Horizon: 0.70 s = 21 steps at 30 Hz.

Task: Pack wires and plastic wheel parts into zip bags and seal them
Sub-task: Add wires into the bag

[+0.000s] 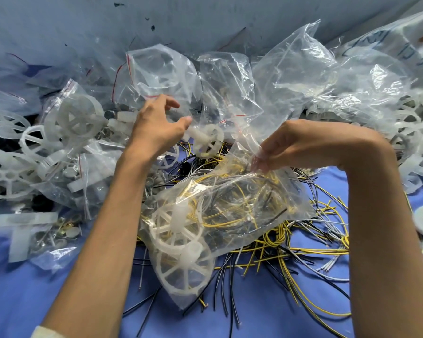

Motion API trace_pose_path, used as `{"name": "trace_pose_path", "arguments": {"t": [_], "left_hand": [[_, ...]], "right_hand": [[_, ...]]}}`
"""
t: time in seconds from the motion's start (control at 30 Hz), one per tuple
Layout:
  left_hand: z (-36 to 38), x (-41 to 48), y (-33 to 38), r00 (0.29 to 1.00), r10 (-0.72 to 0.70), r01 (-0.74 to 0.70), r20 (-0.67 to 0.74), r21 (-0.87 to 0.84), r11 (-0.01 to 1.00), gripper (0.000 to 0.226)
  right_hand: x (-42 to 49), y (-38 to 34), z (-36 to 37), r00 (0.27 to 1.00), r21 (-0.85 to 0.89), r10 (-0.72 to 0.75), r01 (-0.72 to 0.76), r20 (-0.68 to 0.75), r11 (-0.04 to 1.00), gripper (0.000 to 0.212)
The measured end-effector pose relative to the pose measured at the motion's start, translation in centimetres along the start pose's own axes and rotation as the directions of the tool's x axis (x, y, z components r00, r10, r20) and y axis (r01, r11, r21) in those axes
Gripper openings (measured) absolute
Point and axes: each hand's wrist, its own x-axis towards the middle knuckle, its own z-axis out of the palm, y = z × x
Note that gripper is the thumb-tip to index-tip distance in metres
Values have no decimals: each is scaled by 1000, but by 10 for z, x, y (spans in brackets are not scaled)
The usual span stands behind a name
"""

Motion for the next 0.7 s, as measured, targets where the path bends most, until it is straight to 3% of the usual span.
{"name": "trace_pose_path", "arguments": {"t": [0.1, 0.27, 0.43, 0.7], "left_hand": [[-1, -3, 2, 999, -14, 8, 36, 155, 988, 10], [1, -11, 0, 928, -99, -35, 359, 349, 936, 30], [9, -12, 1, 869, -160, -119, 467, 513, 850, 46], [15, -15, -2, 843, -182, -167, 506, 569, 806, 35]], "right_hand": [[0, 0, 0, 1000, 1, -2, 2, -3, 1000, 10], [-1, 0, 0, 1000, -6, 0, 0, -7, 1000, 11], [-1, 0, 0, 1000, -10, 6, -7, -22, 1000, 12], [0, 1, 1, 999, 14, -2, 3, -32, 1000, 6]]}}
